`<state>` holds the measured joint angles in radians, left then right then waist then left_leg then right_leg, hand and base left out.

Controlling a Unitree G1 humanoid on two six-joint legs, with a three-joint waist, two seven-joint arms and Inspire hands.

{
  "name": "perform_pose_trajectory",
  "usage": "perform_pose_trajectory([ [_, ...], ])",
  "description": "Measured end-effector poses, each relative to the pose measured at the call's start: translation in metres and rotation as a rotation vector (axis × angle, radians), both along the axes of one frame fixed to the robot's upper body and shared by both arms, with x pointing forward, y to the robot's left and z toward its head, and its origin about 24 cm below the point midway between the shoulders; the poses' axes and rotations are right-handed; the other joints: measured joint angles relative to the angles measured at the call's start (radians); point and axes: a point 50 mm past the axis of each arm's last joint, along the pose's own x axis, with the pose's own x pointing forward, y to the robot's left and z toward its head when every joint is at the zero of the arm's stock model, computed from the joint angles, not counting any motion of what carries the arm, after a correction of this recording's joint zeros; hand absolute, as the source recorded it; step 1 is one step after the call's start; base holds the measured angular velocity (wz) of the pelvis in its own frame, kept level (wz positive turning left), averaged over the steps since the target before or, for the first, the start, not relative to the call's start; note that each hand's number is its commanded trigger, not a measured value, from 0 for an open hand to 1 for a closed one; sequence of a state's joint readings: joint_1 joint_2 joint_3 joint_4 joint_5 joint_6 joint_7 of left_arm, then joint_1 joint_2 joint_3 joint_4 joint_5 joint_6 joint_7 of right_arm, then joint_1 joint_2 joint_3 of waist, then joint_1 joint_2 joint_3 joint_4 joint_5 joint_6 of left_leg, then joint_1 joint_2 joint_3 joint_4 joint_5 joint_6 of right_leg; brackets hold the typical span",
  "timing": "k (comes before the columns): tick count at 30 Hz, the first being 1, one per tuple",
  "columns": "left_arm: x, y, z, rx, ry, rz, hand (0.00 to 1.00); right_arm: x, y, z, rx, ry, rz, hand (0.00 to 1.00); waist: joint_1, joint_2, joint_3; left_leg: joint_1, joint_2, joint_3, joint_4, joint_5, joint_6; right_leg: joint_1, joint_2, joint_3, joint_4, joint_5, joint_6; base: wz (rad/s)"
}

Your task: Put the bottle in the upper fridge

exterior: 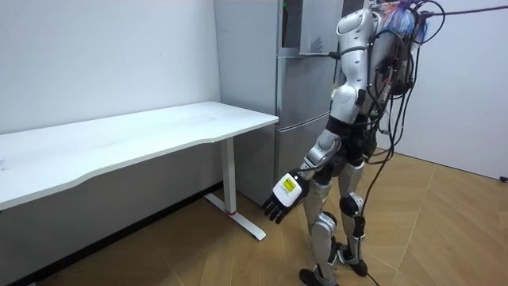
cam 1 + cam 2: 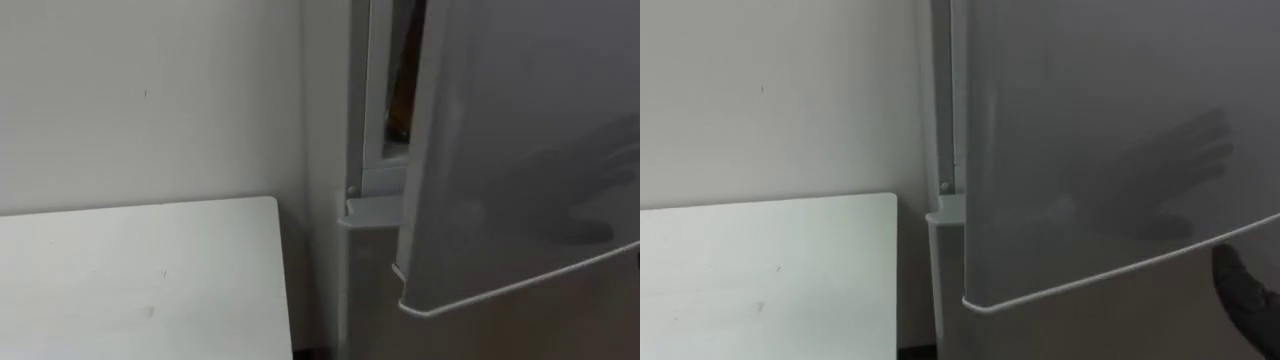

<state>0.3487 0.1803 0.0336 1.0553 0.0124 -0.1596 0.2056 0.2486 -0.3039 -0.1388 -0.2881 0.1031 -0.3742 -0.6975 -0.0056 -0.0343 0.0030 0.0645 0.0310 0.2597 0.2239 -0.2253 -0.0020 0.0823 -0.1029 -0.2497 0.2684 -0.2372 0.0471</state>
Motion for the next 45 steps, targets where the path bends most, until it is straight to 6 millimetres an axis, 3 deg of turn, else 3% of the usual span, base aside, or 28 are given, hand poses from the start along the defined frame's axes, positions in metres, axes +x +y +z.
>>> perform_pose_trajectory([
  [7, -0.007, 0.003, 0.001, 0.003, 0.019, 0.0, 0.0, 0.008, 0.016, -0.002, -0.122, 0.069, 0.104, 0.0, 0.019, -0.02, 0.0013, -0.006, 0.001, 0.0, 0.012, 0.0, 0.001, 0.001, 0.001, 0.0, -0.02, -0.001, 0.0, 0.0],
  [11, -0.005, 0.008, 0.002, 0.0, 0.02, -0.013, 0.0, 0.009, 0.023, 0.001, -0.219, 0.078, 0.133, 0.0, 0.039, -0.03, -0.0019, -0.013, 0.006, 0.0, 0.015, -0.003, -0.003, -0.001, 0.008, -0.001, -0.026, 0.005, -0.002, 0.0],
  [14, -0.004, 0.008, 0.001, -0.005, 0.027, -0.014, 0.0, 0.009, 0.032, 0.004, -0.234, 0.061, 0.176, 0.0, 0.043, -0.028, -0.0005, -0.016, 0.011, 0.0, 0.017, -0.007, -0.006, 0.004, 0.012, -0.001, -0.026, 0.007, -0.004, 0.0],
  [24, -0.003, 0.008, 0.0, -0.031, 0.039, -0.045, 0.0, 0.012, 0.034, 0.009, -0.289, 0.057, 0.194, 0.0, 0.046, -0.005, 0.0063, -0.021, 0.012, -0.004, 0.015, -0.008, -0.007, 0.002, 0.013, -0.006, -0.028, 0.007, -0.004, 0.0],
  [41, 0.013, 0.008, 0.0, -0.034, 0.046, -0.137, 0.0, 0.018, 0.034, 0.01, -0.293, 0.081, 0.184, 0.0, 0.082, -0.036, 0.0012, -0.027, 0.014, -0.02, 0.022, -0.006, -0.008, 0.003, 0.013, -0.03, -0.031, 0.01, -0.009, 0.01],
  [45, 0.013, 0.009, 0.0, -0.047, 0.045, -0.128, 0.0, 0.022, 0.035, 0.013, -0.299, 0.074, 0.194, 0.0, 0.091, -0.045, 0.0042, -0.027, 0.014, -0.025, 0.025, -0.006, -0.008, 0.005, 0.013, -0.035, -0.031, 0.01, -0.009, 0.02],
])
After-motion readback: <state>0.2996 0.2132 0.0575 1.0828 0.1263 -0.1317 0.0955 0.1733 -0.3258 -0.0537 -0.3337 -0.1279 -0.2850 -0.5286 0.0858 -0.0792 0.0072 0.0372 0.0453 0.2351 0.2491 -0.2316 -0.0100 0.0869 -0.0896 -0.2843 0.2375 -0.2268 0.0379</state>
